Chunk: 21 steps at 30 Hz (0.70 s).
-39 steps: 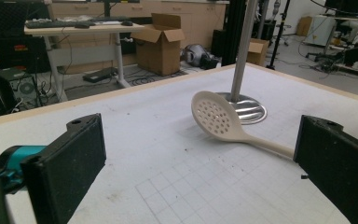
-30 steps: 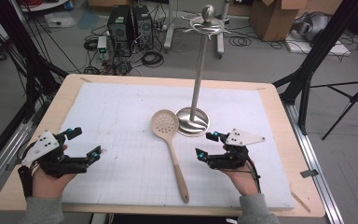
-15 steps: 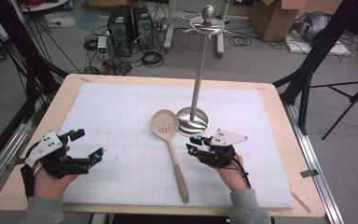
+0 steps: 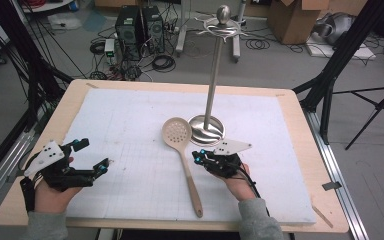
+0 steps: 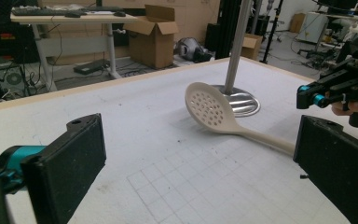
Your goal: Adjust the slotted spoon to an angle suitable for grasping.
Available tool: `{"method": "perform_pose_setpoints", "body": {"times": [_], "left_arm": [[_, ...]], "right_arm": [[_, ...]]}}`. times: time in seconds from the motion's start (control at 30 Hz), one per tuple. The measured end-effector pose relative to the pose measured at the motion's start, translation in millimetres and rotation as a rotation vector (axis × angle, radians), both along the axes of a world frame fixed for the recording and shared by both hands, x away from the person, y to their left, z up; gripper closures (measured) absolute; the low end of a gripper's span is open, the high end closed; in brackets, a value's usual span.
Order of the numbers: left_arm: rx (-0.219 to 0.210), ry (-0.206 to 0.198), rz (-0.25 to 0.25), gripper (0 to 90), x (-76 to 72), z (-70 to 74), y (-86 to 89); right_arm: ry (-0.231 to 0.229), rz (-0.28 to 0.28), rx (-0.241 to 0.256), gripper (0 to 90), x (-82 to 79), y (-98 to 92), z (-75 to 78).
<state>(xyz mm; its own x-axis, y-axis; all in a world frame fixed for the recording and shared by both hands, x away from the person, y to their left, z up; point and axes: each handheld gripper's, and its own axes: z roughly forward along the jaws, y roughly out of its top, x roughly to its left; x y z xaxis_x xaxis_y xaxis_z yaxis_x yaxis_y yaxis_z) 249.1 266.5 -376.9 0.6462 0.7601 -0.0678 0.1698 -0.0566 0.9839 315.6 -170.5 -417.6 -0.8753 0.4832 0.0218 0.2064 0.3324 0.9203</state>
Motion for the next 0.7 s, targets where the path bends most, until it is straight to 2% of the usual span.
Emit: {"method": "perform_pose_setpoints", "body": {"times": [0.13,0.33,0.5,0.6,0.7], "left_arm": [[0.003,0.005,-0.003,2.7,0.4,-1.2,-0.1],[-0.004,0.013,-0.004,2.7,2.1,-4.3,1.6],[-0.009,0.014,-0.004,2.7,2.4,-4.9,1.6],[-0.007,0.001,0.015,2.7,1.7,-4.6,2.9],[-0.020,-0.010,0.029,2.7,0.7,-4.1,4.9]], "right_arm": [[0.012,0.016,-0.013,89.4,5.6,7.6,-6.8],[0.008,0.031,-0.041,89.5,12.0,21.1,-15.7],[0.032,0.031,-0.066,89.5,17.2,30.0,-23.6],[0.053,0.017,-0.036,89.5,19.0,33.2,-25.1],[0.053,0.016,-0.061,89.5,20.8,36.3,-26.4]]}}
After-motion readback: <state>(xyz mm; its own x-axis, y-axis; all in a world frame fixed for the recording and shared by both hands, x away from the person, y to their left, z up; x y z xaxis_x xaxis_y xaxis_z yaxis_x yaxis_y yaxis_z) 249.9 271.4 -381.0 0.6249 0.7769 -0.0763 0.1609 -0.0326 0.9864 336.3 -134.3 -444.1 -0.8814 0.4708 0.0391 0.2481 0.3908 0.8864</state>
